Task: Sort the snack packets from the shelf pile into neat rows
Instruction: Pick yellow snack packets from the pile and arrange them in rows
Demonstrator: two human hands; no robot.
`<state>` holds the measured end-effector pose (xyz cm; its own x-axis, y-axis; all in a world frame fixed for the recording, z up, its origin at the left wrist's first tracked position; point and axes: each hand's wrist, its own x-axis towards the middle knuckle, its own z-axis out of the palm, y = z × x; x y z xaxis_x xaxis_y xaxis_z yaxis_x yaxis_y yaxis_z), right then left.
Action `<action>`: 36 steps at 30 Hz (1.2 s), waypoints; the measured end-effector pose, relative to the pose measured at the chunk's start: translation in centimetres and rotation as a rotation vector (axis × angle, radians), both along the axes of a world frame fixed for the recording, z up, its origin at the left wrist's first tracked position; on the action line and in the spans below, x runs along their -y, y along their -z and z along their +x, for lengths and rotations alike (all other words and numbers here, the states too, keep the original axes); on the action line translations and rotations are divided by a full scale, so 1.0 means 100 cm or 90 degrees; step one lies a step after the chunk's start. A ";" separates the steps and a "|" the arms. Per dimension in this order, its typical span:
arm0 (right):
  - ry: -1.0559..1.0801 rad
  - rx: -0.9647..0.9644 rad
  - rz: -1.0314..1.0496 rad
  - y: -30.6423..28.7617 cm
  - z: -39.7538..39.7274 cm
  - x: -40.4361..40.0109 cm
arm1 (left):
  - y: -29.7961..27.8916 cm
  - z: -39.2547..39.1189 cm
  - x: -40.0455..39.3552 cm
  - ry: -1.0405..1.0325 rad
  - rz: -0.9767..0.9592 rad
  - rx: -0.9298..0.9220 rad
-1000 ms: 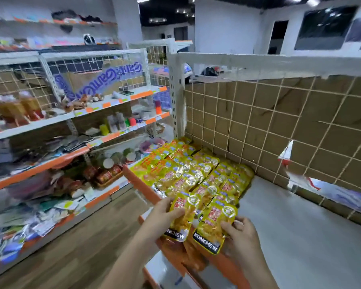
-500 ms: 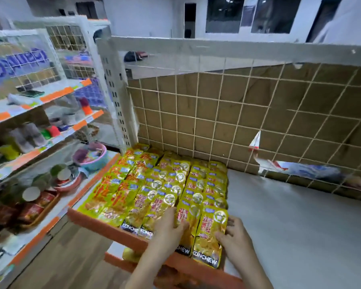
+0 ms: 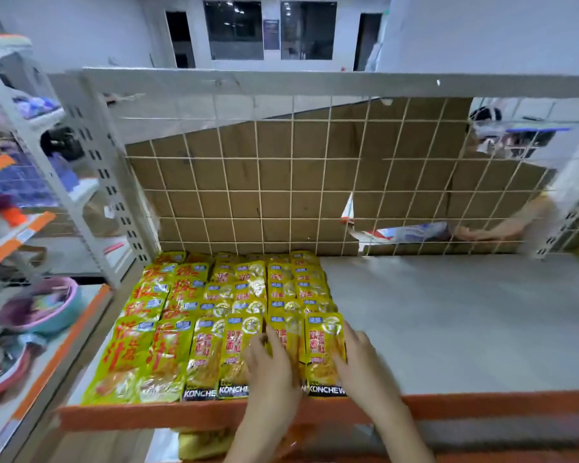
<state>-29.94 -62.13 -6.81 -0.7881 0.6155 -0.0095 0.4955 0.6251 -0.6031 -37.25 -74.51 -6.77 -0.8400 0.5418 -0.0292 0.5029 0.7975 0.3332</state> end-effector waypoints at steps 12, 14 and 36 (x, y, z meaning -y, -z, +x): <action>-0.105 -0.098 0.222 0.031 0.012 0.010 | 0.009 -0.007 0.022 0.198 0.021 -0.081; -0.122 -0.078 0.229 0.028 0.013 0.010 | 0.011 -0.007 0.020 0.210 0.031 -0.077; -0.126 0.004 0.203 0.017 0.015 0.016 | -0.008 -0.024 0.011 0.262 -0.031 -0.142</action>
